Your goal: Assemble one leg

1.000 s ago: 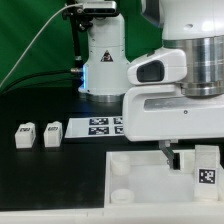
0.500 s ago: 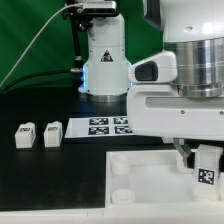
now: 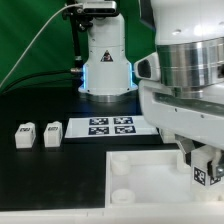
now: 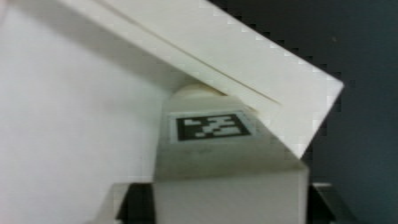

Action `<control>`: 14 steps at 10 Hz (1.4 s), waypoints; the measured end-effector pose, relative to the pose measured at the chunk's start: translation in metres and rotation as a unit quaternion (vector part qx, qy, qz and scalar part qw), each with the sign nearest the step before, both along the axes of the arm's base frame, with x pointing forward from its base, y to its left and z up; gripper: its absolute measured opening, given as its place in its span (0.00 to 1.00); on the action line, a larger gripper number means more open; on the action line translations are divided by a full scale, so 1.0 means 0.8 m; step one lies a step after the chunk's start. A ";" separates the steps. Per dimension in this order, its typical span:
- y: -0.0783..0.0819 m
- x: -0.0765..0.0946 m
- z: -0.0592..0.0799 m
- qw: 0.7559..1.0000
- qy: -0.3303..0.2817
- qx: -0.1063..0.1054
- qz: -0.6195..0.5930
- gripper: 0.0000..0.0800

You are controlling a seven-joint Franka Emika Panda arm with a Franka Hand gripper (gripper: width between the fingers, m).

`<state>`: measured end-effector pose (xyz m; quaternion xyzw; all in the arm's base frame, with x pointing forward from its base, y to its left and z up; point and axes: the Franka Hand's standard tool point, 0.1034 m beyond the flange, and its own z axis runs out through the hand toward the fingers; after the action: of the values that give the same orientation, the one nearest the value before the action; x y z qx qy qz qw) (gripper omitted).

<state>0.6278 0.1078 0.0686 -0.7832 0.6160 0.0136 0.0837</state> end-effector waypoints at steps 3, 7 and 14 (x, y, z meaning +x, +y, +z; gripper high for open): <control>0.003 -0.003 -0.001 0.975 0.018 0.052 -0.216 0.38; 0.009 -0.007 -0.004 0.976 0.024 0.053 -0.208 0.66; 0.014 -0.007 -0.004 0.981 -0.045 0.004 0.189 0.81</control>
Offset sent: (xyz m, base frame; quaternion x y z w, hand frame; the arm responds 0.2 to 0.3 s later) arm -0.0026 0.0030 0.0015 0.0140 -0.0084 0.2832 0.9589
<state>0.6218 0.1186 0.0656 -0.8850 0.4522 -0.0031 0.1106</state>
